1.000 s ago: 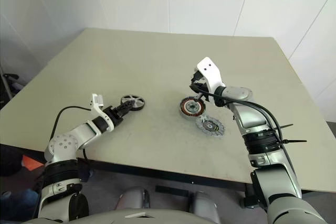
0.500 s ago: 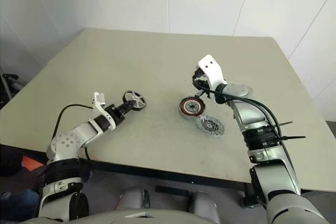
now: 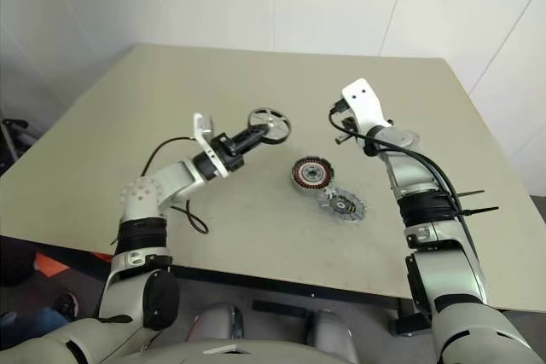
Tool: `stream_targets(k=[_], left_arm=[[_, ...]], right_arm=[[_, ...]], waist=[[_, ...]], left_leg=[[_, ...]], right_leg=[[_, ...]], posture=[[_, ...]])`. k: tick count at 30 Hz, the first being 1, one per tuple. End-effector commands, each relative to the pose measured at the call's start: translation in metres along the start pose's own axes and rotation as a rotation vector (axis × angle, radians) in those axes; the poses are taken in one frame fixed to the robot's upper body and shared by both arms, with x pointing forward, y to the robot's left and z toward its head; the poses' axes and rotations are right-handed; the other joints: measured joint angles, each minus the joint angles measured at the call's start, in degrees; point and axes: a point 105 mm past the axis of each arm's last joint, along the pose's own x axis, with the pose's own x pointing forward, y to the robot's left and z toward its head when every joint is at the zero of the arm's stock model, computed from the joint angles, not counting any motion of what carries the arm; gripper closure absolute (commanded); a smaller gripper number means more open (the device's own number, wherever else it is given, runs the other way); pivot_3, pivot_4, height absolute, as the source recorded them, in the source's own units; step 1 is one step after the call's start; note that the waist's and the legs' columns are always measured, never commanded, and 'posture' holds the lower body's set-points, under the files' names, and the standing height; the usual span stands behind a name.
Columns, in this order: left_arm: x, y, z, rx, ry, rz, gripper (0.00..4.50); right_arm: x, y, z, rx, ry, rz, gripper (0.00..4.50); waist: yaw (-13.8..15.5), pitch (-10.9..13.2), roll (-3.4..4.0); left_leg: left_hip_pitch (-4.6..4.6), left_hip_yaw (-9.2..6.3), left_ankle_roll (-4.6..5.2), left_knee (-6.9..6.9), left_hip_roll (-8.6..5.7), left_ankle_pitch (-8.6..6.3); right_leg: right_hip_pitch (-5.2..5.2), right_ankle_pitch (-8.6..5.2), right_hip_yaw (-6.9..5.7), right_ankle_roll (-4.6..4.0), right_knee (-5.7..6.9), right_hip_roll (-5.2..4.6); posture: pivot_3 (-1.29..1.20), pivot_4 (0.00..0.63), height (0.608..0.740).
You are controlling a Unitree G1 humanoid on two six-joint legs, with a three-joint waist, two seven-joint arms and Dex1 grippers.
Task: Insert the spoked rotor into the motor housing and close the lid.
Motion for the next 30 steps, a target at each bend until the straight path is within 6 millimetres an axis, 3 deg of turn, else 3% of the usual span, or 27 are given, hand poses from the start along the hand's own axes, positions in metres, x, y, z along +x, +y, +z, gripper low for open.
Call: stream_targets(k=[1, 13, 18, 30], left_arm=[[0.013, -0.006, -0.006, 0.007, 0.072, -0.034, 4.14], [0.041, 0.021, -0.028, -0.063, 0.18, 0.024, 4.14], [0.049, 0.023, -0.039, -0.08, 0.223, 0.01, 4.14], [0.052, 0.036, -0.043, -0.068, 0.234, 0.057, 4.14]], right_arm=[[-0.008, -0.033, 0.027, 0.017, -0.09, -0.141, 4.31], [-0.016, -0.031, 0.025, 0.027, -0.108, -0.146, 4.31], [-0.018, -0.03, 0.026, 0.024, -0.111, -0.141, 4.31], [-0.018, -0.03, 0.028, 0.02, -0.113, -0.14, 4.31]], waist=[[0.01, 0.0, 0.0], [0.35, 0.0, 0.0], [0.41, 0.0, 0.0], [0.39, 0.0, 0.0]], left_leg=[[-0.12, 0.0, 0.08, 0.0, -0.03, 0.05], [-0.14, -0.01, 0.23, 0.04, -0.07, 0.08], [-0.15, -0.01, 0.25, 0.04, -0.07, 0.07], [-0.06, -0.01, 0.32, 0.04, -0.08, 0.05]], right_leg=[[-0.14, 0.01, 0.0, 0.0, 0.03, 0.0], [-0.13, 0.01, 0.01, 0.01, 0.03, -0.03], [-0.13, 0.01, 0.0, 0.01, 0.02, -0.03], [-0.05, 0.01, 0.0, 0.0, 0.03, -0.06]], posture=[[0.0, 0.0, 0.74], [0.0, 0.0, 0.74], [0.0, 0.0, 0.74], [0.0, 0.0, 0.74]])
